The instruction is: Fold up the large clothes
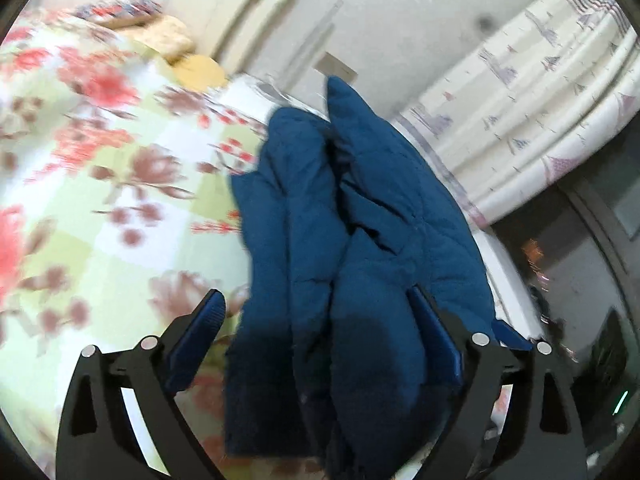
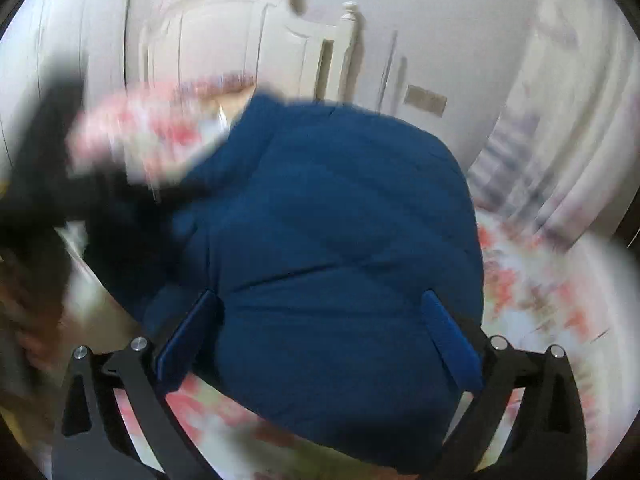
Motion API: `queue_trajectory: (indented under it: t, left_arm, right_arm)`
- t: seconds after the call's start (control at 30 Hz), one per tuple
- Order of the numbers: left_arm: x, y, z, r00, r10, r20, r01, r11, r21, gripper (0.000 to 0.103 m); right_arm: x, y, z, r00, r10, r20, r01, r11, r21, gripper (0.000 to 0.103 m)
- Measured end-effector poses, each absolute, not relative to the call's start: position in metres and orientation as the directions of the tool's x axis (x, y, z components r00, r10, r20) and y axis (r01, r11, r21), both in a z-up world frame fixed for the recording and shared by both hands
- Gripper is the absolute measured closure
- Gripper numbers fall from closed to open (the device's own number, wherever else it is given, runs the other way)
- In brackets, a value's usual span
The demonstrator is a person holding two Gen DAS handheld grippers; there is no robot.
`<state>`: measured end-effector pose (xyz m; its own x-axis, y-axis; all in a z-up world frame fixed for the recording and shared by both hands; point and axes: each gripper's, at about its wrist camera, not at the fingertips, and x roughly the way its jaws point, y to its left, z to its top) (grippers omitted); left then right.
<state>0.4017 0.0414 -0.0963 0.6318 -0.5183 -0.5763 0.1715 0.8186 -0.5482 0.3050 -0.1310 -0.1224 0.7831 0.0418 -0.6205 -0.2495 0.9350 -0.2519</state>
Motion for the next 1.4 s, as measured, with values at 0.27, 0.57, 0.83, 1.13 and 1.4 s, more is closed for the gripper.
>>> queue_trajectory:
  t: [0.27, 0.57, 0.83, 1.13, 1.4]
  left_arm:
    - [0.295, 0.045, 0.027, 0.925, -0.080, -0.371, 0.052, 0.995, -0.086, 0.004]
    - [0.212, -0.013, 0.079, 0.968, -0.011, -0.250, 0.033, 0.996, 0.084, 0.004]
    - [0.197, -0.037, 0.012, 0.895, -0.008, -0.446, 0.068, 0.990, 0.120, 0.004]
    - [0.182, -0.039, 0.007, 0.890, -0.021, -0.455, 0.077, 0.991, 0.105, 0.004]
    - [0.184, -0.038, -0.001, 0.876, -0.033, -0.481, 0.087, 0.992, 0.089, 0.004]
  right_arm:
    - [0.200, -0.171, -0.033, 0.859, 0.227, -0.459, -0.285, 0.957, -0.059, 0.002]
    - [0.134, -0.213, 0.014, 0.958, 0.085, -0.276, -0.088, 0.996, 0.002, 0.002]
    - [0.133, -0.207, -0.043, 0.894, 0.045, -0.446, -0.056, 0.998, -0.011, 0.002]
    - [0.124, -0.205, -0.055, 0.882, 0.011, -0.470, -0.023, 1.000, -0.019, 0.002]
    - [0.126, -0.204, -0.057, 0.877, 0.010, -0.481, -0.016, 1.000, -0.008, 0.002]
